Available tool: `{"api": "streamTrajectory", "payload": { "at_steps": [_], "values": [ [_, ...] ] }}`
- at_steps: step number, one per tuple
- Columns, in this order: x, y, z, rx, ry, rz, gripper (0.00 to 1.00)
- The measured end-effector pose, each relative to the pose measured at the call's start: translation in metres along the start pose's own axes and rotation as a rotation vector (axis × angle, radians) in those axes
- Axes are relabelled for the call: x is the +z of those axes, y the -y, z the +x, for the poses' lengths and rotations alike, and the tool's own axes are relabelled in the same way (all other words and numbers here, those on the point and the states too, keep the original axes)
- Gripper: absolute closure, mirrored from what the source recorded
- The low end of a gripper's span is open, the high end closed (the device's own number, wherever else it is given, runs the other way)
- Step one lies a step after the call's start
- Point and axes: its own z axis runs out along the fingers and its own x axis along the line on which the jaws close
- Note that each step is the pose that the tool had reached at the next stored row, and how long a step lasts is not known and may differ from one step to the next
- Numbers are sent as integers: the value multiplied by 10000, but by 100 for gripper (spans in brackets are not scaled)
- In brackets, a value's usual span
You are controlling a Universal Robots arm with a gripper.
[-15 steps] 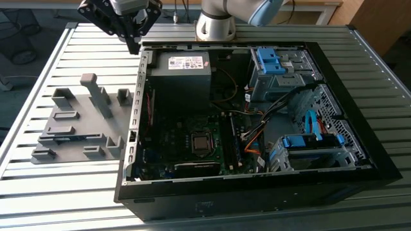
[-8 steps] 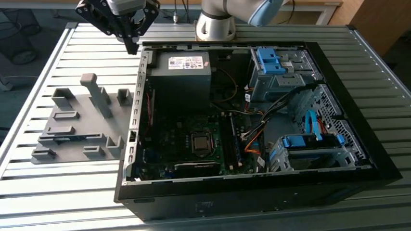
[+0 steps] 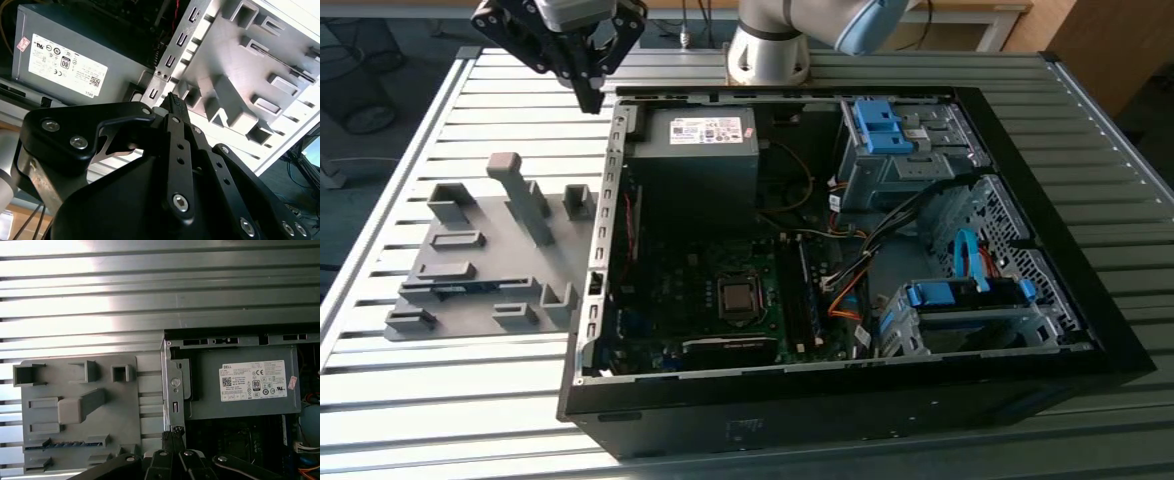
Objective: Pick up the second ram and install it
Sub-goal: 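Reach for the second ram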
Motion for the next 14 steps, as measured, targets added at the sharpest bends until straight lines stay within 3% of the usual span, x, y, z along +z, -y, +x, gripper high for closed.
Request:
{"api": "streamTrajectory", "payload": {
  "at_steps": [14],
  "values": [
    [1, 6, 79, 0, 0, 0, 89]
  ]
}}
